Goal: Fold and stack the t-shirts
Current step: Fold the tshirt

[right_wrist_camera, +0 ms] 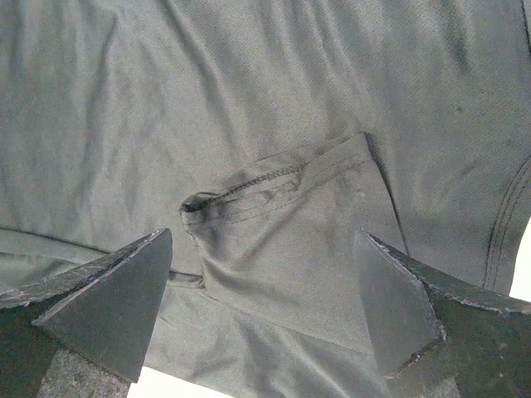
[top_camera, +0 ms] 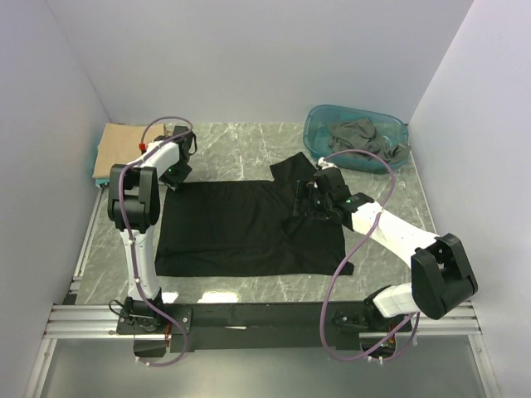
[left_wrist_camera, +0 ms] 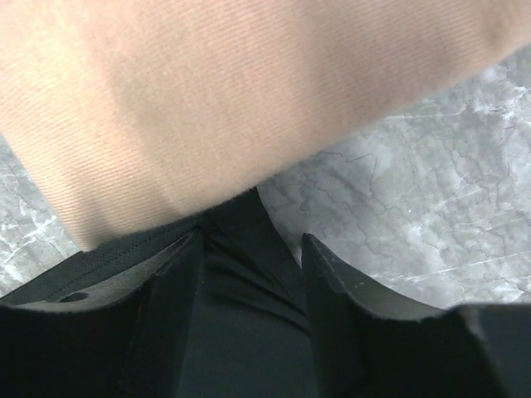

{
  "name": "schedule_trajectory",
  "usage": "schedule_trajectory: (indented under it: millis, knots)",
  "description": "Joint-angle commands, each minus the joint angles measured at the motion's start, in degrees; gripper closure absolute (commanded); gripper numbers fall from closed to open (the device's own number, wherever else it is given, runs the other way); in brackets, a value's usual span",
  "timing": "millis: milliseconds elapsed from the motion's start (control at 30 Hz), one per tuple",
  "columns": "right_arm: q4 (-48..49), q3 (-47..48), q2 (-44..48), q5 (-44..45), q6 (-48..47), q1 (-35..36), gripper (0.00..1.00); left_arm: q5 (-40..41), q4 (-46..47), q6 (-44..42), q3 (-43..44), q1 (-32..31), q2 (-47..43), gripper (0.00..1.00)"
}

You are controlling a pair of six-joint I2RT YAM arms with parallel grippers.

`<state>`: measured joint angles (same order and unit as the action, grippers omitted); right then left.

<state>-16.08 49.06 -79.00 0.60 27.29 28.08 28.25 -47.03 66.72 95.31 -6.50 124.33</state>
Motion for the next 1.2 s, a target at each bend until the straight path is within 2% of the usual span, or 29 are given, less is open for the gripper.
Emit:
schedule_trajectory:
  millis: [0,133,167,200,267,567,767,800,1033,1067,1167]
  knots:
    - [1.7,-0.3,0.7,0.4,-0.7,-0.5,0.05,-2.2,-1.8,0.0,-2.1,0.1,-0.2,0.45]
    - [1.8,0.5,0.0,0.9,-0.8,-0.6,0.05,-2.2,-2.5,0.0,-2.8,0.1,-1.4,0.52]
    - [1.8,0.7,-0.2,1.2,-0.9,-0.6,0.05,-2.2,-2.5,0.0,-2.8,0.1,-1.5,0.57]
    - [1.9,1.1,-0.4,1.3,-0.9,-0.6,0.05,-2.3,-2.7,0.1,-3.1,0.0,-1.8,0.69]
    - [1.9,1.8,-1.0,1.5,-0.8,-0.5,0.05,-2.1,-2.5,0.3,-4.2,-0.1,-2.8,0.75]
    - [0.4,7.3,-4.2,2.8,-1.7,-0.7,0.05,-0.2,-3.9,0.8,-4.0,-0.5,-4.3,0.83]
    - [-3.5,19.0,-11.4,9.1,-4.7,-1.0,0.04,0.3,-3.1,0.2,-3.4,-1.4,-6.2,0.93]
    - [-4.0,22.7,-14.7,9.8,-5.3,-1.1,0.05,0.5,-3.1,0.1,-3.5,-1.5,-6.5,0.99]
    - [-7.2,40.9,-30.9,15.3,-7.4,-1.4,0.05,-0.3,0.0,-1.7,-5.6,-2.1,-9.8,0.99]
    - [-8.4,46.9,-33.3,15.7,-7.6,-1.4,0.05,-0.7,0.4,-1.9,-5.9,-2.1,-10.1,0.99]
    - [-11.0,57.2,-41.9,16.1,-9.5,-1.5,0.05,-1.5,1.8,-2.5,-7.2,-2.2,-11.0,0.99]
